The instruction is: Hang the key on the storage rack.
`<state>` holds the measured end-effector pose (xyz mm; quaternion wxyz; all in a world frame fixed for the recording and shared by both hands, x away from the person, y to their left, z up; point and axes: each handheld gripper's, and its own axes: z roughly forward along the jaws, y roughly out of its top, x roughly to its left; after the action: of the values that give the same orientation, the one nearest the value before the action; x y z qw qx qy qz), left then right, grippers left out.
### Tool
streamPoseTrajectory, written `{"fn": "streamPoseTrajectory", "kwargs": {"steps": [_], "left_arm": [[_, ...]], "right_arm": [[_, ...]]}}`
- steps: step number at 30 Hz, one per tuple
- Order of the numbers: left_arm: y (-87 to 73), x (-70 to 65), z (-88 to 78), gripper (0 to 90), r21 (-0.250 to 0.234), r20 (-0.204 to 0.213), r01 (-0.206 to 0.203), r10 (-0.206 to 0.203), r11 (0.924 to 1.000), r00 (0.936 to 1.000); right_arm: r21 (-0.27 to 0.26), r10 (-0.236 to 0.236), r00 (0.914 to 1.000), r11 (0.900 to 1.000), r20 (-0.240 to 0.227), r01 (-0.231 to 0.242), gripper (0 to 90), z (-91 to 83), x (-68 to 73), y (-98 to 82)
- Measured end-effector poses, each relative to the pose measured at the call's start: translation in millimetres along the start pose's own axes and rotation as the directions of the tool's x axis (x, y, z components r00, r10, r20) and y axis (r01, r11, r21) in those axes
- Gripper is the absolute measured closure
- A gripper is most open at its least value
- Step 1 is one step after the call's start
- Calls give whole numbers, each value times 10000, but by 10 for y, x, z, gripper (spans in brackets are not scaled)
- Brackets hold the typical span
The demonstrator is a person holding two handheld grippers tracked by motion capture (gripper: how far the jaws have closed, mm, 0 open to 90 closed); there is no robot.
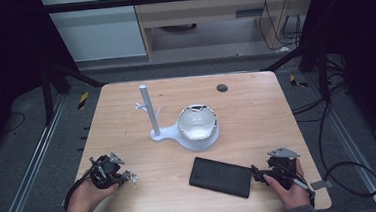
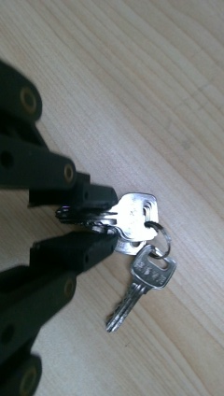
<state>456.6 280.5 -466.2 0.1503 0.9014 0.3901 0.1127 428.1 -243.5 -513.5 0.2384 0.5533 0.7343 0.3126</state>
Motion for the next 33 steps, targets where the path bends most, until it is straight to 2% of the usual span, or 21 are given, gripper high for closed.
{"fn": "streamPoseTrajectory", "kwargs": {"steps": [4, 9, 10, 12, 13, 14, 22, 32, 33], "left_arm": [[30, -21, 2, 609, -121, -59, -81, 80, 9999, 10000], [61, -11, 42, 595, 14, -21, -66, 66, 10000, 10000], [67, -5, 42, 671, 77, 64, -33, 33, 10000, 10000], [69, -3, 40, 714, 116, 59, -40, 39, 9999, 10000], [72, -5, 40, 792, 204, 92, -117, 116, 9997, 9999], [73, -7, 40, 809, 218, 74, -107, 105, 9997, 9999], [93, -38, -35, 853, 94, -11, -189, 190, 9998, 9998], [108, 9, -64, 869, 86, 156, -157, 155, 9998, 9998], [110, 15, -81, 870, 28, 283, -126, 125, 9999, 9995]], "right_arm": [[-2, -7, 10000, 10000, -9, 7, 4, 0, -1, 0], [18, 31, 10000, 10000, -3, -31, 4, -2, 2, -1], [1, 29, 10000, 10000, -14, -29, 4, -2, 2, -1], [12, 63, 10000, 10000, -11, -63, 4, -3, 5, -1], [7, 67, 10000, 10000, -11, -67, 4, -2, 5, -1], [4, 35, 10000, 10000, -9, -35, 4, -2, 2, -1], [9, 45, 10000, 10000, -11, -45, 4, -2, 3, -1], [5, 40, 10000, 10000, -10, -40, 4, -2, 3, -1], [8, 43, 10000, 10000, -10, -43, 4, -2, 3, -1]]}}
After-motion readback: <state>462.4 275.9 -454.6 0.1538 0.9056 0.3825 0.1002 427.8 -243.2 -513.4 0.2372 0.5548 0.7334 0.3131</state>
